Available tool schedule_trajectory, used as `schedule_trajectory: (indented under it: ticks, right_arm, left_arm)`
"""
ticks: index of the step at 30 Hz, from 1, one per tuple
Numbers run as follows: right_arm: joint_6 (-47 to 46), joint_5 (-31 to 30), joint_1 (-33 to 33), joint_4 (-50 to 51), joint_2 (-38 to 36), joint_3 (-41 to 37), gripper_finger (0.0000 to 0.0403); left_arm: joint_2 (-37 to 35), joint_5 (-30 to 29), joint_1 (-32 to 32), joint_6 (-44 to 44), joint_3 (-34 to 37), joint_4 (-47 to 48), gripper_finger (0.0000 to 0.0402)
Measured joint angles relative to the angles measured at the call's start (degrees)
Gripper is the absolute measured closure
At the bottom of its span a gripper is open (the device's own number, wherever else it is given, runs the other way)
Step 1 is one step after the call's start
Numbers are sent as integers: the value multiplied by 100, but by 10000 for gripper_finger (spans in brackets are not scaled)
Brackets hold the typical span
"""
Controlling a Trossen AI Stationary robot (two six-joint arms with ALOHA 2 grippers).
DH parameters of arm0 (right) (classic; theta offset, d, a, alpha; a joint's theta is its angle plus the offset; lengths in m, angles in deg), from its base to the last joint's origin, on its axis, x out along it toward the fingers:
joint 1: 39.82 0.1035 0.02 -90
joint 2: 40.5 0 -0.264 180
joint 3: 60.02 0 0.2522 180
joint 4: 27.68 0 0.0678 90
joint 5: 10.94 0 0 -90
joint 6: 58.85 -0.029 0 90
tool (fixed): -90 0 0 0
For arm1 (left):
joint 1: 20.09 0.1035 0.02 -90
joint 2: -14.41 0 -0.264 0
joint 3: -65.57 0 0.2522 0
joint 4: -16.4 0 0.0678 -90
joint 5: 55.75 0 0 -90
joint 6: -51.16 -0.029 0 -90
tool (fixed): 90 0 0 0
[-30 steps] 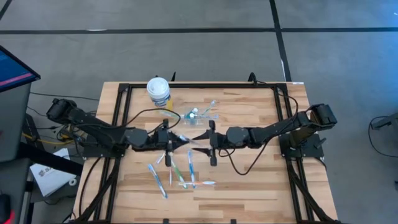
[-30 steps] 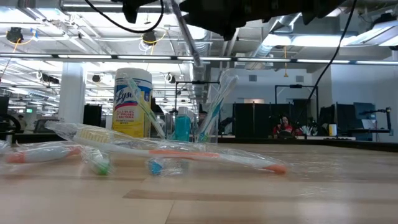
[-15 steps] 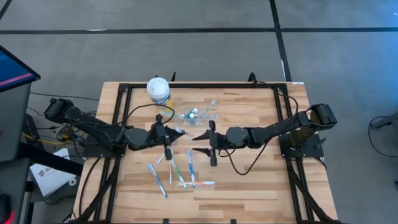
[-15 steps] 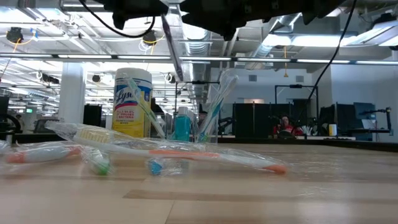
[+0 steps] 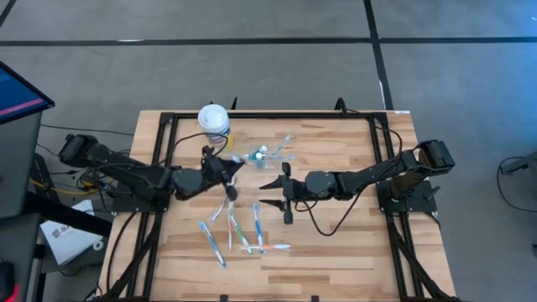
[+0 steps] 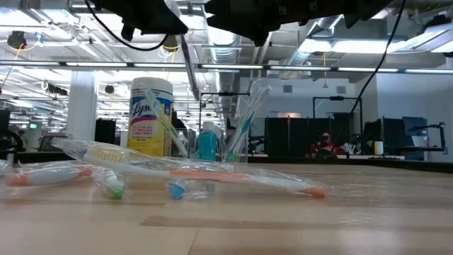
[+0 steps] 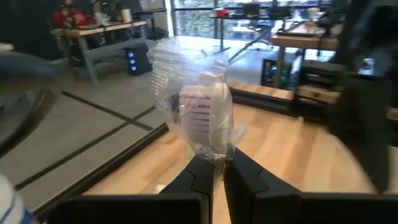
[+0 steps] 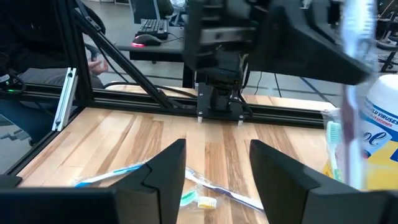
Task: Pick & Place toothbrushing station
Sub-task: Put the purple toothbrush into the transparent organizer
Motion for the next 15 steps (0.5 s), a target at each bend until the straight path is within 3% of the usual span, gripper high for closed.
schedule_trajectory:
  ticks: [15]
  right_arm:
    - [1,2,0,-11,0,0,238]
  left_arm:
    - [2,18,777,129,0,364,394]
